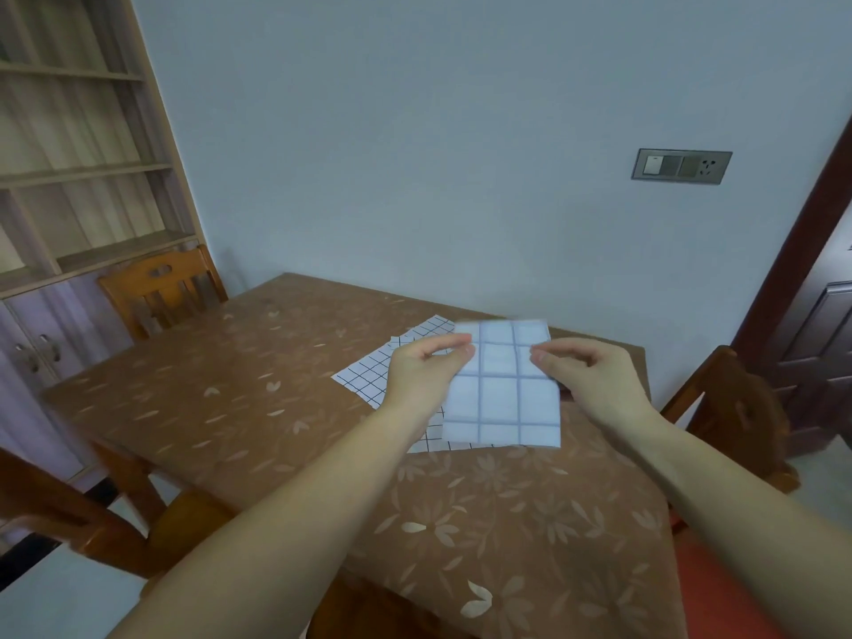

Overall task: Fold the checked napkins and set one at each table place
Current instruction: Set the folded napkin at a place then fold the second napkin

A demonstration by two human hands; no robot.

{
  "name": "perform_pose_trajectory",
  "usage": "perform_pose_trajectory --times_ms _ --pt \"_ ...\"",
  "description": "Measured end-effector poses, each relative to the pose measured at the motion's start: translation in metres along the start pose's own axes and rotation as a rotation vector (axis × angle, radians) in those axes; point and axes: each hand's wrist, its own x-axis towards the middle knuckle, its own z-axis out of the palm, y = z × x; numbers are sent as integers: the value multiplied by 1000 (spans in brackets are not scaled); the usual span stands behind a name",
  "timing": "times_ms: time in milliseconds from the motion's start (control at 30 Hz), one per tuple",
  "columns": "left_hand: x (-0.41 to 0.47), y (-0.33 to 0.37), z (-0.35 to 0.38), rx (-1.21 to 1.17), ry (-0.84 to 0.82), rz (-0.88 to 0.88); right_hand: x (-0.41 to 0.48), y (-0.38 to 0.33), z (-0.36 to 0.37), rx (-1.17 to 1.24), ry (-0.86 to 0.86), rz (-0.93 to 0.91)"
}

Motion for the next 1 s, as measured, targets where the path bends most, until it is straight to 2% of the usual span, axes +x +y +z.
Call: perform_pose_trajectory --times_ms 167,267,367,467,600,700,1000 --pt "1 2 -5 12 -60 -20 5 2 -1 31 -21 18" --pt "-1 6 -10 54 -150 10 7 3 -3 53 -14 26" --pt "-1 9 -13 223 -200 63 8 2 -7 56 -5 27" --pt "0 9 -13 345 -182 99 7 1 -11 30 -40 37" --pt "2 6 -14 388 -142 135 8 3 -15 -89 -116 17" --pt "4 5 -15 459 -132 154 11 5 -18 -238 -95 -14" --pt "2 8 -15 631 -189 217 10 11 -18 -714 -59 -298"
